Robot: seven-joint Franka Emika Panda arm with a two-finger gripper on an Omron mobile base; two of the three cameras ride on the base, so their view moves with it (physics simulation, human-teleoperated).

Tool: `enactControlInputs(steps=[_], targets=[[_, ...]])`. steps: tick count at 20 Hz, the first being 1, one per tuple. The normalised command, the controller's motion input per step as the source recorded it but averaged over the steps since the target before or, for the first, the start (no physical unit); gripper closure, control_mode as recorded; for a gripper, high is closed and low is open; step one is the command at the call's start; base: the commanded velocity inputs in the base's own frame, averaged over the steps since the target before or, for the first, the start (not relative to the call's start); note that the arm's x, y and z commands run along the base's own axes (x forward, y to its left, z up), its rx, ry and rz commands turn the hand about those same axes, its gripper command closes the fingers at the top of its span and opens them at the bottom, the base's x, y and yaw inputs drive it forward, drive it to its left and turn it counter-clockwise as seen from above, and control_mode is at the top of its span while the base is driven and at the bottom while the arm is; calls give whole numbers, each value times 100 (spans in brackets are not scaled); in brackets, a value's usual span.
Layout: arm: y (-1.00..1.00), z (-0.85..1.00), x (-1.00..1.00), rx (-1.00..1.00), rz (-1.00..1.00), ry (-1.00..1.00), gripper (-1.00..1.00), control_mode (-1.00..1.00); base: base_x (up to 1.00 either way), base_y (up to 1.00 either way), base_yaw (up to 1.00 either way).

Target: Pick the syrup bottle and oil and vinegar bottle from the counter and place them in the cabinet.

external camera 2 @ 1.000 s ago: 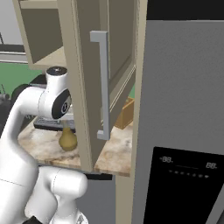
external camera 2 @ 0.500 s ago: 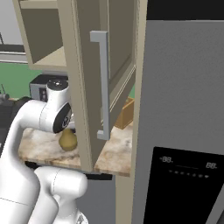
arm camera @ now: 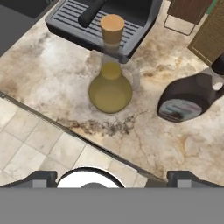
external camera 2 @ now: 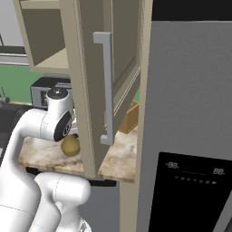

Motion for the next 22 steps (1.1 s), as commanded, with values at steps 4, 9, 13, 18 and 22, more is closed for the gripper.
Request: enactControlInputs(steps=[4, 9, 13, 18, 22], targets=[[8, -16, 23, -1, 11, 0, -100, -100, 0, 0, 0], [8, -18, 26, 0, 16, 0, -100, -100, 0, 0, 0], [10, -15, 27, -1, 16, 0, -100, -100, 0, 0, 0], [4, -7, 39, -3, 10, 0, -100, -100, 0, 0, 0], [0, -9, 44, -1, 13, 0, -100, -100, 0, 0, 0]])
